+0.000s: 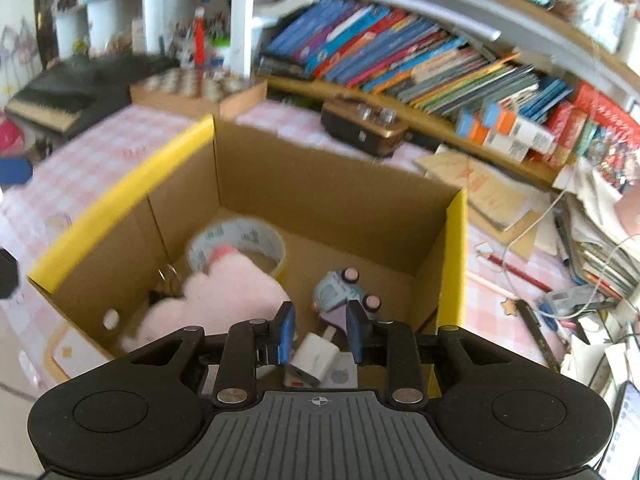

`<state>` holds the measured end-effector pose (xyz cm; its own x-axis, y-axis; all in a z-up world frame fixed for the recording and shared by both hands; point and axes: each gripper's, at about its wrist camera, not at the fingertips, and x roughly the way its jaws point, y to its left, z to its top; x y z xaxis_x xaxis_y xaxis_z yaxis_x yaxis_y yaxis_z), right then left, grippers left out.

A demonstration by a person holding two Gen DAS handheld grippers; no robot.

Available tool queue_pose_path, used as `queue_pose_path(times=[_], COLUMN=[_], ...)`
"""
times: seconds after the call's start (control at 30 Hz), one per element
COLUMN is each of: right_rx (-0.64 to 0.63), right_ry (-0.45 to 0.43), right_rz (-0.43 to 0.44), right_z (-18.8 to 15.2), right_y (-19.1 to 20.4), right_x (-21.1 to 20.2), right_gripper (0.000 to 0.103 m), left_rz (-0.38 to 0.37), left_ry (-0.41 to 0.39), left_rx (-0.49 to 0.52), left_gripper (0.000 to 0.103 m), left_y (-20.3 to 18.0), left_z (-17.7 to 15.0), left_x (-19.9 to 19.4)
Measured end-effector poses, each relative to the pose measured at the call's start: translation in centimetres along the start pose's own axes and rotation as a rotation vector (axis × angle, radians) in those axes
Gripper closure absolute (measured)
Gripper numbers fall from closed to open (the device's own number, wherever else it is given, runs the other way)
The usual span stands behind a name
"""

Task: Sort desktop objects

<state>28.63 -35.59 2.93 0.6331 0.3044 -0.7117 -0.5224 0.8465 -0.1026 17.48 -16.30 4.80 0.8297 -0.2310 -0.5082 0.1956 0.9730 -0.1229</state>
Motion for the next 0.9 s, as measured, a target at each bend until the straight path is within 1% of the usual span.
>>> queue_pose_path(times=[0.17,0.23,0.33,0.4,0.5,0.63,0.73,0.9], right_rx=[0.050,0.081,0.138,0.177,0.223,0.286,0.303,0.319], right_ry=[-0.095,-0.126,-0.155,-0.162,-0.180,-0.193,-0.186,-0.166], right_rz=[-0.043,-0.062,-0.090,-0.107,-0.143,-0.182,-0.198,-0.207], right_z=[-0.6,-1.1,-2.1,-2.8,-3.9,-5.4,-6.4,-7.8], right_y=[1.1,1.6,2.5,3.3,4.7,7.1,9.2,12.8], right_x=[-3.4,-4.6,-6.1,-6.9,-8.1,-9.3,-10.1,-11.2], right_gripper=[0.066,0.060,0.056,0.054,0.046,0.041,0.035,0.030], left_rz=[0.024,0.032,0.043,0.055,0.067,0.075,0.077,0.076], left_ry=[-0.025,-0.032,-0.039,-0.042,-0.049,-0.047,-0.037,-0.030], left_rx=[-0.055,-0.075,-0.099,-0.109,-0.129,-0.157,-0.172,-0.183], left_gripper=[0.000,0.000,0.000,0.000,0.000,0.000,0.000,0.000], left_y=[1.3,1.9,2.7,3.2,4.0,5.0,5.7,6.9], left_z=[-1.1,-1.5,-2.5,-3.1,-4.3,-5.9,-7.1,-9.2], left_x=[-2.4,-3.3,-4.9,-5.8,-7.5,-9.5,-10.8,-13.1])
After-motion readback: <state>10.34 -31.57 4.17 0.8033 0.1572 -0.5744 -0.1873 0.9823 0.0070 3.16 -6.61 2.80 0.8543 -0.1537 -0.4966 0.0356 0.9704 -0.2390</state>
